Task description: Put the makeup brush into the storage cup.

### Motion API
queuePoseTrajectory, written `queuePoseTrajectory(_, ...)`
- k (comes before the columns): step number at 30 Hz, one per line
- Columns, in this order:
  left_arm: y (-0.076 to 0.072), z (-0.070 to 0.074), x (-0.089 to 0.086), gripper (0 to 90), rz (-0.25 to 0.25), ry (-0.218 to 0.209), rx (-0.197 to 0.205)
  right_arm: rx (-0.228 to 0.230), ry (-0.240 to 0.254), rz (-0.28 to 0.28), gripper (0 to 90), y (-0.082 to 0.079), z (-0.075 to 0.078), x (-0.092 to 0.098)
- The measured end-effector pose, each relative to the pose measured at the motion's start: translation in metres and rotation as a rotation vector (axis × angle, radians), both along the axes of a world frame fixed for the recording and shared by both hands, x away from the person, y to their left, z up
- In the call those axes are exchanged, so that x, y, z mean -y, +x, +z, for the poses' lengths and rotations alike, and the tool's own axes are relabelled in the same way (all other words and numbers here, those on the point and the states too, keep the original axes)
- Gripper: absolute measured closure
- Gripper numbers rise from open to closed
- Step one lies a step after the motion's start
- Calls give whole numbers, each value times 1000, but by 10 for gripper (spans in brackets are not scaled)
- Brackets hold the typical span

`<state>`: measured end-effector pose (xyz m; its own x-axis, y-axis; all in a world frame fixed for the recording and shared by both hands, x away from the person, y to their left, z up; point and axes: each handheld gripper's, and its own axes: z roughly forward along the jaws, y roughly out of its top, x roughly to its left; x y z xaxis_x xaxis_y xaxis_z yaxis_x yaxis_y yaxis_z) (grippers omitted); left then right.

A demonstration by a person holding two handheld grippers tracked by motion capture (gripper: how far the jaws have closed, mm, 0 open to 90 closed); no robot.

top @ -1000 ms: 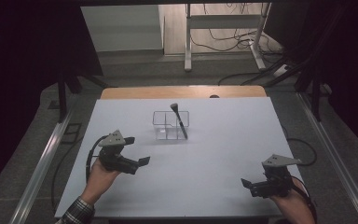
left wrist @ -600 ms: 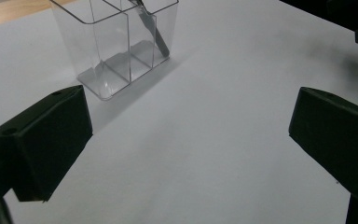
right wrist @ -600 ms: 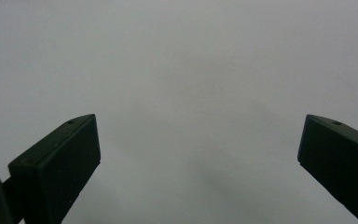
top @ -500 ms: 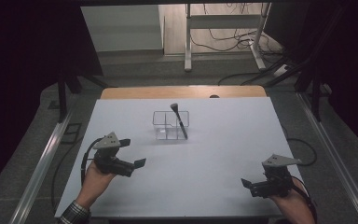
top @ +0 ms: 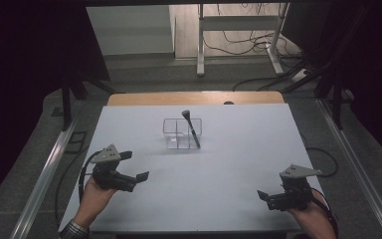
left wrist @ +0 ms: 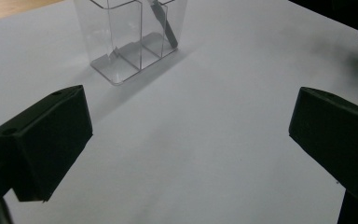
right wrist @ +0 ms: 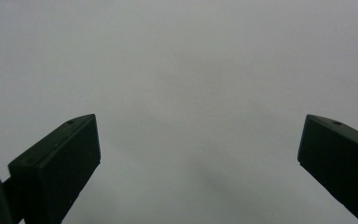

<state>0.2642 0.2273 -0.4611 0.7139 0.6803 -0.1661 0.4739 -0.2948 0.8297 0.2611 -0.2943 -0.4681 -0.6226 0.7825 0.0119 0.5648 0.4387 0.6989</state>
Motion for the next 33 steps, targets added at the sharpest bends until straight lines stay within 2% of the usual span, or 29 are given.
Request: queuePoseTrajectory(33,-25,-9,-24,0,80,103,-9,12,3,-2,0,0,1,0)
